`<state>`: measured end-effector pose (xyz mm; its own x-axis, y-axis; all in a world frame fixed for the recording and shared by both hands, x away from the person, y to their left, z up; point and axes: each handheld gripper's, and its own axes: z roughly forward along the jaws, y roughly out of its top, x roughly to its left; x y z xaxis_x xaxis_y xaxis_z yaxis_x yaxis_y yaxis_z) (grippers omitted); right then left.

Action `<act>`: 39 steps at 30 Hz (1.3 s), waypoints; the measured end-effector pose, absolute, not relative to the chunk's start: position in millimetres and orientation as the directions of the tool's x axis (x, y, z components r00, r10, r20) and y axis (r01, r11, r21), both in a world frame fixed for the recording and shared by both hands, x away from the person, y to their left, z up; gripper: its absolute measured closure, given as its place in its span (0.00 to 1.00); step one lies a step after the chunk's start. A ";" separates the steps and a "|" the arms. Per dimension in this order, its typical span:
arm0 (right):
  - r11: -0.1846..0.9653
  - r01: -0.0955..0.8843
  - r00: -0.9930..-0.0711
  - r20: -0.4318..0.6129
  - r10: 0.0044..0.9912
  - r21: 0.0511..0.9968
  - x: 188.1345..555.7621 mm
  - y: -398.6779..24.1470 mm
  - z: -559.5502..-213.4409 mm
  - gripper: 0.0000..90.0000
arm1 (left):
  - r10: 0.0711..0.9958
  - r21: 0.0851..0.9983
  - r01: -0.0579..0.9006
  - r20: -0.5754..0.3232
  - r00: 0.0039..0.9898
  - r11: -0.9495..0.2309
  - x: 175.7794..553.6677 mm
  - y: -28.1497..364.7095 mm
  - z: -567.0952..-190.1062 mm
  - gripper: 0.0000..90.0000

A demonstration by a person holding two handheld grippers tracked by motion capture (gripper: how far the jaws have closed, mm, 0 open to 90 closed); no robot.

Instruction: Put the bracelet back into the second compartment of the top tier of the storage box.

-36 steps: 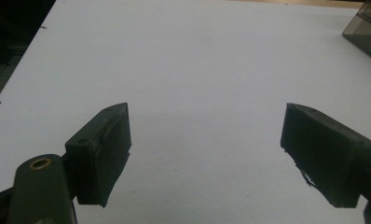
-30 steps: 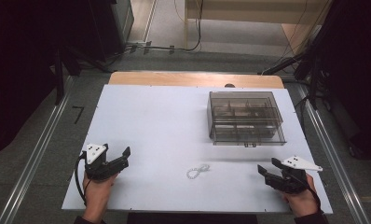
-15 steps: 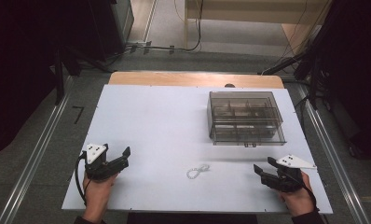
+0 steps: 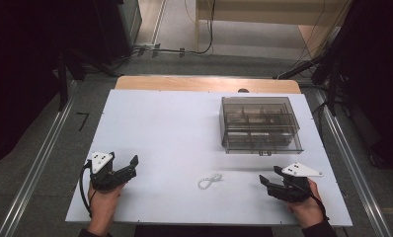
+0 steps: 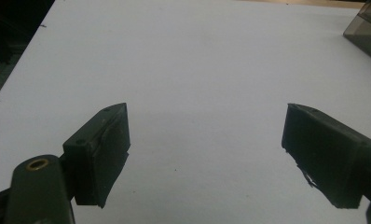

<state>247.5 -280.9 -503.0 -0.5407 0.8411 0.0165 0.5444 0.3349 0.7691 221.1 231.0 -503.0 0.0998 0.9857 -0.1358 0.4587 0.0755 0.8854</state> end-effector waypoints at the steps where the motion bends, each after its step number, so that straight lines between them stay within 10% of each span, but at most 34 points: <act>1: 0.335 0.544 -0.541 0.016 0.841 0.769 247.5 -280.9 -503.0 0.36 | 0.986 0.885 0.459 -0.136 0.100 0.076 221.1 231.0 -503.0 0.17; 39: 0.417 0.518 -0.642 0.017 0.766 0.747 252.0 -237.6 -508.7 0.36 | 0.985 0.884 0.462 -0.137 0.101 0.076 221.4 231.7 -503.3 0.17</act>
